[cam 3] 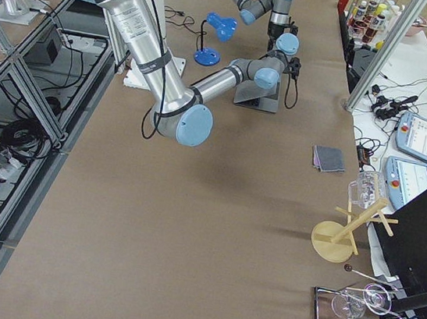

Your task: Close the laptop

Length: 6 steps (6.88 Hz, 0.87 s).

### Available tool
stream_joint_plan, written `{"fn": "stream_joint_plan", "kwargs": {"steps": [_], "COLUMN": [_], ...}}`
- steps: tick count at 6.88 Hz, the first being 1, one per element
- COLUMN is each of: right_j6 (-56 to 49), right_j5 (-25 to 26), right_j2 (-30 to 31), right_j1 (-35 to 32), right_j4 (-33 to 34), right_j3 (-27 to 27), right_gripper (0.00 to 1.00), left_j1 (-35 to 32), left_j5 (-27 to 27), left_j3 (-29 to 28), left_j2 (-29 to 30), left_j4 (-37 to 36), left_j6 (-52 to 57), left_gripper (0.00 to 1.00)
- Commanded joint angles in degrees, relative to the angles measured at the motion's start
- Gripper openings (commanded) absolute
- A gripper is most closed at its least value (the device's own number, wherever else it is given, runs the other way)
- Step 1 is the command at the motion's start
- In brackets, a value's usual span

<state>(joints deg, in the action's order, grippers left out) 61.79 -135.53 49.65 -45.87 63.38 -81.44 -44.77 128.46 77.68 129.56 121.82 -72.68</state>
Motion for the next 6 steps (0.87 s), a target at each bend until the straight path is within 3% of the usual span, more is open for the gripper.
{"fn": "stream_joint_plan", "kwargs": {"steps": [1, 4, 6], "right_j6": [-0.1, -0.1, 0.0], "right_j5": [0.8, 3.3, 3.7], "right_j2": [-2.4, -6.8, -8.3], "right_j1": [0.1, 0.2, 0.3], "right_j4": [-0.3, -7.1, -7.1], "right_j3": [4.0, 16.2, 17.9], "right_gripper": [0.00, 0.00, 0.00], "left_j1": [0.0, 0.1, 0.1], "left_j5": [-1.5, -1.5, -2.4], "left_j3": [-3.5, -3.9, -6.4], "left_j2": [1.0, 1.1, 2.8], "left_j4": [2.0, 2.0, 2.1], "left_j6": [0.3, 0.3, 0.7], "left_gripper": [0.00, 0.00, 0.00]}}
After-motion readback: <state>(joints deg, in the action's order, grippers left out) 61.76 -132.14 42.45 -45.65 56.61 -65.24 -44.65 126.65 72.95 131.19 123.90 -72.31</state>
